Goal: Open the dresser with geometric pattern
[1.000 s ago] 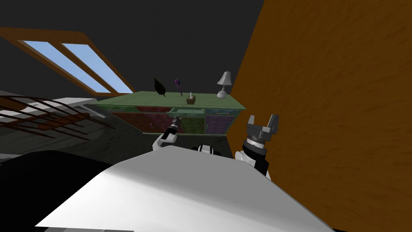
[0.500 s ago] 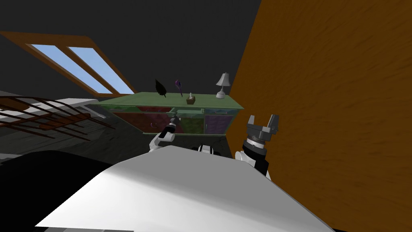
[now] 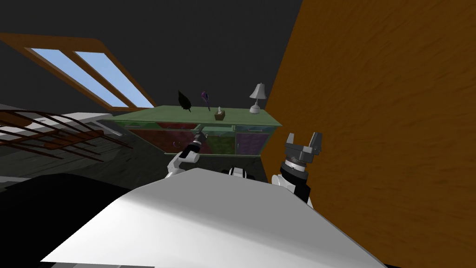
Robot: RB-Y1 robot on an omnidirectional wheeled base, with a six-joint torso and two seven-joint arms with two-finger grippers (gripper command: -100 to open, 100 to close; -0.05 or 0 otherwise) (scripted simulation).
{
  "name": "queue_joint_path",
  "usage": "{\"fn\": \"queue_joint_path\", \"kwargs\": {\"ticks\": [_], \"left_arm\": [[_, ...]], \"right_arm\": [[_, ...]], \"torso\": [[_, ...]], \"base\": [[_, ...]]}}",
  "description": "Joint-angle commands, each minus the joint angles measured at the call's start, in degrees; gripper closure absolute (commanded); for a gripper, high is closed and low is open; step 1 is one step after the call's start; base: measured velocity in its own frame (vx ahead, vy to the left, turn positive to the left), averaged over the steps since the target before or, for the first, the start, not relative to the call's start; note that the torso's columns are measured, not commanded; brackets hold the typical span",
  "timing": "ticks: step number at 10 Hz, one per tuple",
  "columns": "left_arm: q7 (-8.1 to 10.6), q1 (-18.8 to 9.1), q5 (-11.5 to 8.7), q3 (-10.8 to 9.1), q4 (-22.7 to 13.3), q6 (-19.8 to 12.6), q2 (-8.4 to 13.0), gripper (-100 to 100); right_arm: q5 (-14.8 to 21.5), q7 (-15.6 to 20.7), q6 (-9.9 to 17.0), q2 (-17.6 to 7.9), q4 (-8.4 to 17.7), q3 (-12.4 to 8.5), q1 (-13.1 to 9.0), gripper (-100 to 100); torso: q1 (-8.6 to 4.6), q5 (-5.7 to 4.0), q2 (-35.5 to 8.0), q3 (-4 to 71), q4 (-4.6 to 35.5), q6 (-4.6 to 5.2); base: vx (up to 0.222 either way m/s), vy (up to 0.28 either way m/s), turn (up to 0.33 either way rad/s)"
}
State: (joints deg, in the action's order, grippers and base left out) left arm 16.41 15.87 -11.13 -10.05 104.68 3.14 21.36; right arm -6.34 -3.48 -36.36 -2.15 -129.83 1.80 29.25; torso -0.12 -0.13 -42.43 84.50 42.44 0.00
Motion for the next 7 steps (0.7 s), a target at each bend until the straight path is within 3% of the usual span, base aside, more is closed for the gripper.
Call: {"fn": "queue_joint_path", "kwargs": {"ticks": [1,2,7], "left_arm": [[0.20,0.5,-0.2,-0.19,1.2,-1.1,0.2,-100],[0.24,0.6,-0.2,-0.22,1.3,-1.4,0.3,0],[0.21,0.8,-0.2,-0.14,1.0,-1.6,0.2,0]], "right_arm": [[0.0,0.0,0.0,0.0,0.0,0.0,0.0,0],[0.0,0.0,0.0,0.0,0.0,0.0,0.0,0],[0.0,0.0,0.0,0.0,0.0,0.0,0.0,0]], "torso": [[-0.12,-0.09,-0.1,0.0,0.1,0.01],[-0.09,-0.03,-0.1,-0.1,0.0,0.03],[0.07,0.09,0.1,0.0,-0.1,0.00]], "base": [[0.009,-0.005,0.008],[0.000,0.000,0.000],[0.000,0.000,0.000]]}}
